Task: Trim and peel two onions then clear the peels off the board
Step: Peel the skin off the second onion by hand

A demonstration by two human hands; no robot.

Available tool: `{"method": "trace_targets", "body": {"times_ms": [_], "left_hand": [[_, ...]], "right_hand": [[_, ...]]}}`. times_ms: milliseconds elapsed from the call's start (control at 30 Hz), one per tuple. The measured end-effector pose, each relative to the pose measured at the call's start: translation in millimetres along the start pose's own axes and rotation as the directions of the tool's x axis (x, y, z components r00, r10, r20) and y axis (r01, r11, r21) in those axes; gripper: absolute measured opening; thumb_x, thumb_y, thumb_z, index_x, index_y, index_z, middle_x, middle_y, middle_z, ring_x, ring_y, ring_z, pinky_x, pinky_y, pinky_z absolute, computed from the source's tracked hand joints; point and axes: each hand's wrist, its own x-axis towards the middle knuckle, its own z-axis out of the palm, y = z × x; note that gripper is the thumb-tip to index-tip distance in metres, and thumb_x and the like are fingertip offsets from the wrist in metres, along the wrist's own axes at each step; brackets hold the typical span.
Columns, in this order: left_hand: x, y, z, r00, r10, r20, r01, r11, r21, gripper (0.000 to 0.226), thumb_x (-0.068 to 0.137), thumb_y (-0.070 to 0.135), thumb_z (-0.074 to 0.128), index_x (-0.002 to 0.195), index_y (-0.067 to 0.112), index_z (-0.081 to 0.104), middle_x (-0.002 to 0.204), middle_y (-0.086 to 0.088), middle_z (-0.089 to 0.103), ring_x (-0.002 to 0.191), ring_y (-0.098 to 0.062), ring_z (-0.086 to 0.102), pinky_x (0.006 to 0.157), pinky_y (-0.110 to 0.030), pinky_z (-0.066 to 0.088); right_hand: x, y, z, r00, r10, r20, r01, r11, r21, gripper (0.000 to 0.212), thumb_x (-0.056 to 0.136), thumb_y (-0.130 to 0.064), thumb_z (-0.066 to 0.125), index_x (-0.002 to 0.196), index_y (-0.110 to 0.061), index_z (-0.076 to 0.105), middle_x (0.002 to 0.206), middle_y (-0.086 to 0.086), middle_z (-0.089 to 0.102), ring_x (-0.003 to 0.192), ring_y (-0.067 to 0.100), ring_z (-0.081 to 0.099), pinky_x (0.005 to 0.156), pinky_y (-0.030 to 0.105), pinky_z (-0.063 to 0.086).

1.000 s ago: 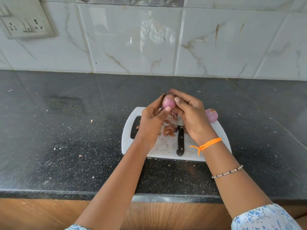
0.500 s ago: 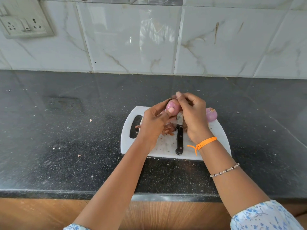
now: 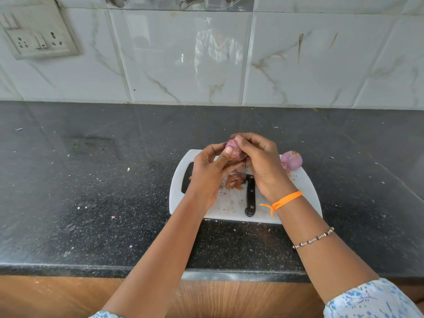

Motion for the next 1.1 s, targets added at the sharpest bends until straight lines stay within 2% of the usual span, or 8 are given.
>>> {"method": "trace_targets", "body": {"times_ms": [167,300,433,567,733,867,967,1100], "left_hand": [[1,-1,0,1.000,-0.025,-0.003,0.025,0.999,0.031,0.015,0.093,0.009,0.052,0.102,-0.001,0.059,0.098,-0.018,0.065,0.086,-0.021,0.069,0.070,-0.025,0.057],[-1,-2,1,0.998,-0.063,0.018,0.062,0.998,0.022,0.014,0.094,0.010,0.050,0.101,0.003,0.059,0.098,-0.016,0.067,0.086,-0.022,0.070,0.072,-0.028,0.059],[1,4,2,0.990,-0.138,-0.025,0.133,0.983,-0.130,0.017,0.096,0.014,0.045,0.102,0.005,0.058,0.094,-0.015,0.068,0.078,-0.024,0.070,0.066,-0.026,0.059],[2,3,0,0.993,-0.113,-0.034,0.108,0.986,-0.125,0.017,0.097,0.013,0.045,0.105,0.005,0.058,0.092,-0.012,0.069,0.077,-0.021,0.071,0.070,-0.028,0.059],[1,1,0,0.995,-0.096,-0.036,0.094,0.994,-0.050,0.015,0.097,0.012,0.045,0.105,0.006,0.057,0.097,-0.013,0.067,0.079,-0.021,0.071,0.069,-0.028,0.059],[1,1,1,0.996,-0.087,-0.033,0.086,0.996,-0.038,0.013,0.096,0.012,0.048,0.102,0.007,0.059,0.102,-0.014,0.066,0.087,-0.023,0.070,0.075,-0.033,0.059],[1,2,1,0.994,-0.093,-0.052,0.090,0.994,-0.059,0.011,0.096,0.012,0.048,0.098,0.008,0.058,0.096,-0.011,0.067,0.081,-0.020,0.070,0.069,-0.028,0.059],[1,1,1,0.994,-0.095,-0.051,0.092,0.995,-0.048,0.011,0.096,0.011,0.048,0.098,0.008,0.058,0.094,-0.010,0.067,0.080,-0.019,0.070,0.070,-0.028,0.059]], "right_hand": [[-1,-1,2,0.995,-0.016,-0.096,0.015,1.000,-0.004,0.014,0.086,-0.011,0.066,0.073,-0.006,0.068,0.067,0.003,0.066,0.065,0.010,0.061,0.064,0.023,0.050],[2,-1,-2,0.991,0.004,-0.133,-0.005,1.000,-0.002,0.021,0.089,-0.016,0.063,0.070,-0.009,0.067,0.072,0.006,0.068,0.071,0.016,0.064,0.068,0.030,0.053],[2,-3,-6,0.997,0.083,-0.002,-0.083,0.996,0.023,0.020,0.095,-0.019,0.055,0.089,-0.008,0.070,0.085,0.006,0.071,0.076,0.015,0.066,0.059,0.021,0.052],[-1,-1,-5,0.998,0.015,0.059,-0.007,0.990,-0.144,0.021,0.085,-0.019,0.068,0.104,-0.012,0.071,0.094,0.000,0.073,0.088,0.008,0.069,0.074,0.019,0.053],[1,3,-4,0.998,-0.052,-0.040,0.044,0.984,-0.175,0.012,0.089,-0.015,0.063,0.090,-0.017,0.075,0.091,0.005,0.074,0.091,0.018,0.070,0.084,0.038,0.055],[5,8,-7,0.992,-0.116,-0.053,0.100,0.965,-0.241,0.028,0.094,-0.020,0.053,0.078,-0.027,0.074,0.087,0.005,0.074,0.089,0.023,0.070,0.085,0.050,0.054],[3,7,-3,0.997,-0.059,-0.050,0.049,0.982,-0.184,0.022,0.093,-0.030,0.057,0.081,-0.024,0.074,0.087,0.004,0.075,0.088,0.020,0.070,0.085,0.043,0.055],[-1,3,-3,0.999,-0.035,-0.016,0.033,0.990,-0.138,0.010,0.084,-0.021,0.070,0.091,-0.015,0.074,0.090,0.003,0.074,0.091,0.014,0.069,0.083,0.030,0.054]]}}
